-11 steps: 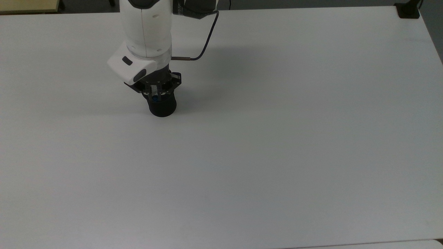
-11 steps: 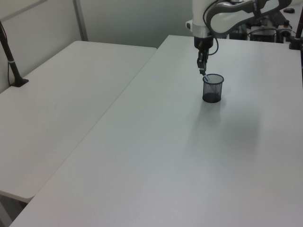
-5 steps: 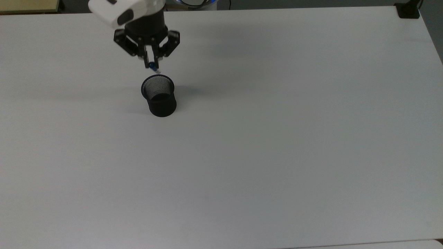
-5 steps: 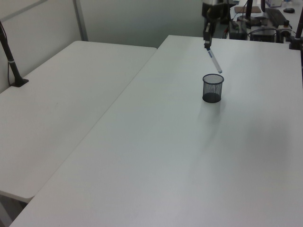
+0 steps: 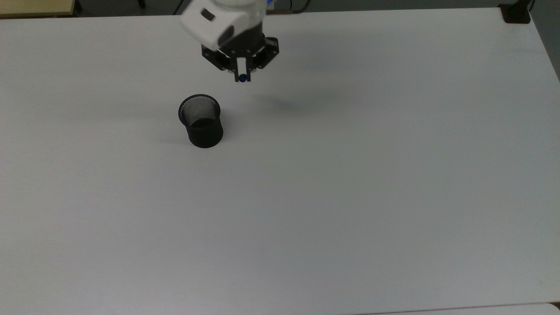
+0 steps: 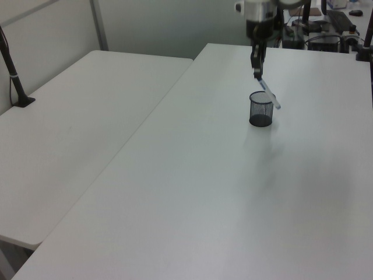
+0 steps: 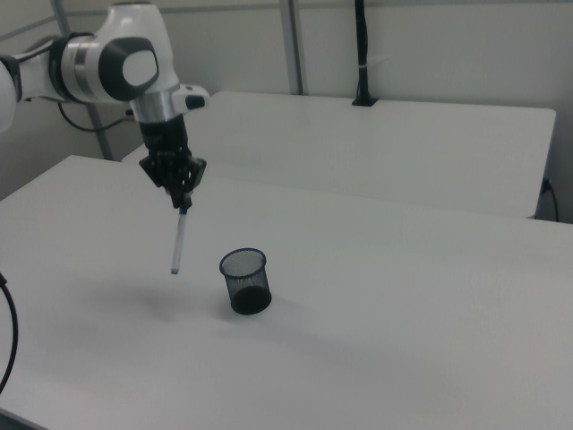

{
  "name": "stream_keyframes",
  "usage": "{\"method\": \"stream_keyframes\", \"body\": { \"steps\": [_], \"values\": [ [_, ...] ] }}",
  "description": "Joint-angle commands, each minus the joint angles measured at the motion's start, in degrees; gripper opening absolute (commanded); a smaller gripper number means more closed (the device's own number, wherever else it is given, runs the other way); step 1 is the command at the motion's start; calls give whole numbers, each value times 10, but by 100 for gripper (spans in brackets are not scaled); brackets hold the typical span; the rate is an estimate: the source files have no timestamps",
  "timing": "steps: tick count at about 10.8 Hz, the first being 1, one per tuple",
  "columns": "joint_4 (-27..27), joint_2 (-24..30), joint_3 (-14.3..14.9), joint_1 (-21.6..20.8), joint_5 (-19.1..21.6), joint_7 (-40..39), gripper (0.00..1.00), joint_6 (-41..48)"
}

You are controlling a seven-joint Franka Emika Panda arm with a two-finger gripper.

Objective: Remove the marker
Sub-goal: 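Lower the marker beside the cup and open the gripper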

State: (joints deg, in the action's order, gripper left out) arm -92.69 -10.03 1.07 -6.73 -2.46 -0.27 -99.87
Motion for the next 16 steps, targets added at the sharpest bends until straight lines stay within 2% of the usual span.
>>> {"method": "stream_keyframes", "body": {
  "steps": [1,3,5,6,7,8,11,13,16],
  "values": [
    [-6,-48,3,-22,31,33,18,-21],
    [-7,-88,4,-34,25,51,19,-55],
    [-6,-111,4,-36,22,52,24,-78],
    [-6,-112,4,-36,22,53,39,-85],
    [-6,-112,4,-36,21,53,77,-90],
    [-5,-110,4,-36,20,57,100,-89],
    [-4,-63,5,-36,-8,60,100,-81],
    [-4,-8,9,-29,-30,58,100,-26],
    [-4,57,12,-14,-30,58,100,37]
  ]
}}
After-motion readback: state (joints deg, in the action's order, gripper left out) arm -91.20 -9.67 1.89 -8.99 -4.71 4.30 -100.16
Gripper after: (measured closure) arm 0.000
